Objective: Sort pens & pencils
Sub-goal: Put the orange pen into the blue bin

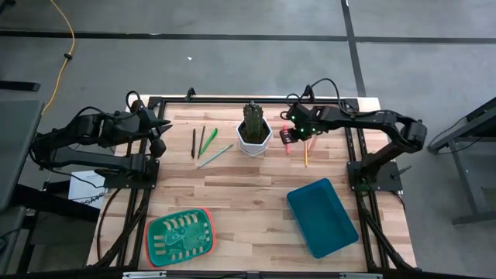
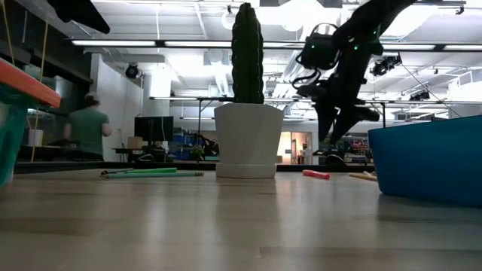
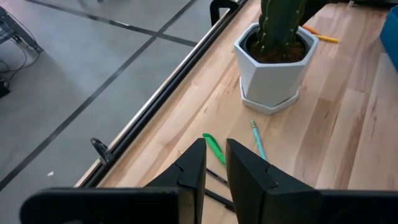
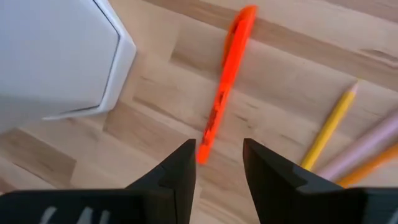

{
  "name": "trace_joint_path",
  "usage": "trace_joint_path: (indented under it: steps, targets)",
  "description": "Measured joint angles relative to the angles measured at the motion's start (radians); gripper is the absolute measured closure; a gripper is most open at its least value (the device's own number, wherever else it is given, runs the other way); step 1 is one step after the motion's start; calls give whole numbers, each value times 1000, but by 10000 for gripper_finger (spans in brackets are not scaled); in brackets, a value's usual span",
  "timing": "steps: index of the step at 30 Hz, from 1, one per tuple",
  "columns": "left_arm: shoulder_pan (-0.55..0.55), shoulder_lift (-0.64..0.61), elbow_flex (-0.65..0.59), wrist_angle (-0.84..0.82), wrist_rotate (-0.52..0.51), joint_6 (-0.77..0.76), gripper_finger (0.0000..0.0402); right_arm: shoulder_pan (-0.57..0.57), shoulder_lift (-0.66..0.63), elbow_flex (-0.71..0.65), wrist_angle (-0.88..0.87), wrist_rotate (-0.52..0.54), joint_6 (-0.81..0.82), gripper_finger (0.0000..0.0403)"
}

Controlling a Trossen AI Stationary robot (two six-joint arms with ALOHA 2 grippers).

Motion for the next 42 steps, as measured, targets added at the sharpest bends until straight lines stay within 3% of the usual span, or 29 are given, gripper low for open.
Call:
trace_joint_path:
  steps: [12,23,42]
  targets:
    - [0,0,0,0,0,-13,351,-36,155,21,130,-35,-6,279]
    - [0,0,0,0,11,-29,351,-47,262,146,42,18,-70,279]
    - [0,0,-1,-4,11,-30,350,-95,273,158,41,23,-66,279]
